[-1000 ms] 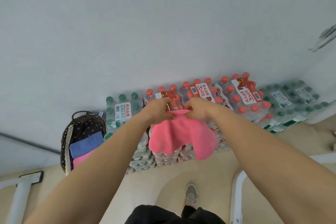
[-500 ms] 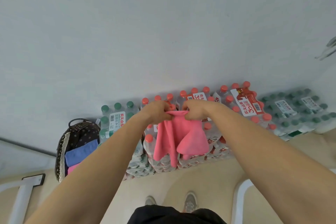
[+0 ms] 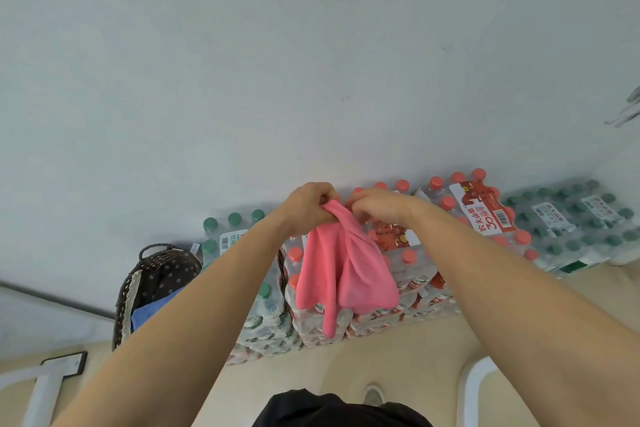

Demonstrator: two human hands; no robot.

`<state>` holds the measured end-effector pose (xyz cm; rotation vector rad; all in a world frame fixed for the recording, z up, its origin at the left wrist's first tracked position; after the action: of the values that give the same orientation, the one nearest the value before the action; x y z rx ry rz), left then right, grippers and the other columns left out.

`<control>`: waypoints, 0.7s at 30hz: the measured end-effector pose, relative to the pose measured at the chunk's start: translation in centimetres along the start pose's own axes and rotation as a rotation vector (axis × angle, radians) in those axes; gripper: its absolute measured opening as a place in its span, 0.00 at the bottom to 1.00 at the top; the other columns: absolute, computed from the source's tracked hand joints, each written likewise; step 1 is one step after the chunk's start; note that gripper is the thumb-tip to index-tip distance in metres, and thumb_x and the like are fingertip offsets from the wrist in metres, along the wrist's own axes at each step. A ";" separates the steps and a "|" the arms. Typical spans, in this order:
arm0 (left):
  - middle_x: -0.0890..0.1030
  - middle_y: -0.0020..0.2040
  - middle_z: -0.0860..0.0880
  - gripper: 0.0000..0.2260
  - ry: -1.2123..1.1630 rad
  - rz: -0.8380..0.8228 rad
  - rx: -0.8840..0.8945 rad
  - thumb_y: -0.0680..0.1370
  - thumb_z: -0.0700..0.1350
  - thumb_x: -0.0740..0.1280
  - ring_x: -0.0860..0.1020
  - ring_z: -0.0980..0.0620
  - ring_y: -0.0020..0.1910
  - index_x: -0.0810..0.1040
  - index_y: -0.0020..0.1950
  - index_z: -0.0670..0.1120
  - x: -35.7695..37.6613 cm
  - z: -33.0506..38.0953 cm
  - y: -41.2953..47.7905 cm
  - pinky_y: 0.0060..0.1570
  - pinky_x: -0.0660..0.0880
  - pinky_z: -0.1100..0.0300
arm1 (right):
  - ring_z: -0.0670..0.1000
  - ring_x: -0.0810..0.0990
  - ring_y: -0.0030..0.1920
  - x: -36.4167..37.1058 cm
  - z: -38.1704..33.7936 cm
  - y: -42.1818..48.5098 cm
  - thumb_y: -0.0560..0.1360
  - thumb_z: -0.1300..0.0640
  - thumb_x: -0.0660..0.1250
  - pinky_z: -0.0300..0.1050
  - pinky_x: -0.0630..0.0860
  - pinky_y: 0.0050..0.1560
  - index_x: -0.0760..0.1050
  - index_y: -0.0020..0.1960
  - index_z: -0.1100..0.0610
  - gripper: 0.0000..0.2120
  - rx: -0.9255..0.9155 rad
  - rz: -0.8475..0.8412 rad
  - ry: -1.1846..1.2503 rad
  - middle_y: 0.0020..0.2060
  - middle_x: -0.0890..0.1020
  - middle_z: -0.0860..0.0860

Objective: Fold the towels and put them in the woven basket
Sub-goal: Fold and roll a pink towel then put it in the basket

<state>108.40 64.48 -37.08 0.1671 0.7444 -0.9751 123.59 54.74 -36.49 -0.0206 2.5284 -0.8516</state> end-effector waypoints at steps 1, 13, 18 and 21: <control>0.71 0.27 0.60 0.13 -0.001 0.005 0.004 0.71 0.39 0.72 0.68 0.63 0.26 0.72 0.35 0.53 -0.1 0.1 0.1 0.29 0.63 0.72 | 0.48 0.78 0.43 0.0 -0.3 -0.1 0.72 0.60 0.62 0.45 0.75 0.46 0.81 0.47 0.56 0.09 0.004 0.007 0.004 0.43 0.80 0.50; 0.75 0.33 0.53 0.11 0.070 0.111 -0.123 0.71 0.51 0.73 0.71 0.53 0.31 0.72 0.37 0.50 -0.2 -0.7 0.4 0.31 0.68 0.60 | 0.45 0.81 0.43 0.4 0.1 0.1 0.77 0.53 0.70 0.41 0.79 0.43 0.82 0.49 0.47 0.03 -0.108 0.020 0.125 0.45 0.84 0.48; 0.75 0.34 0.52 0.14 0.126 0.120 -0.151 0.72 0.55 0.72 0.71 0.52 0.33 0.71 0.36 0.49 0.0 -1.1 0.3 0.33 0.68 0.59 | 0.36 0.77 0.37 0.3 0.7 0.9 0.76 0.53 0.71 0.33 0.69 0.40 0.80 0.45 0.43 0.05 -0.247 0.182 -0.054 0.36 0.81 0.38; 0.76 0.36 0.52 0.13 0.115 0.101 -0.158 0.72 0.54 0.73 0.73 0.52 0.35 0.73 0.38 0.49 0.2 -1.6 0.1 0.33 0.68 0.58 | 0.37 0.76 0.37 0.4 0.6 1.5 0.76 0.55 0.70 0.38 0.69 0.41 0.80 0.43 0.46 0.05 -0.278 0.242 -0.197 0.36 0.80 0.39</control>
<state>107.74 65.17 -38.42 0.1225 0.9070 -0.8118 123.68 55.57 -37.99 0.1048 2.3819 -0.3805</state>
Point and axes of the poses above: each hand's wrist, its own y-axis towards the middle knuckle, its own x-axis out of the palm, z = x × y, the point moved 1 cm from there along y, towards the middle knuckle
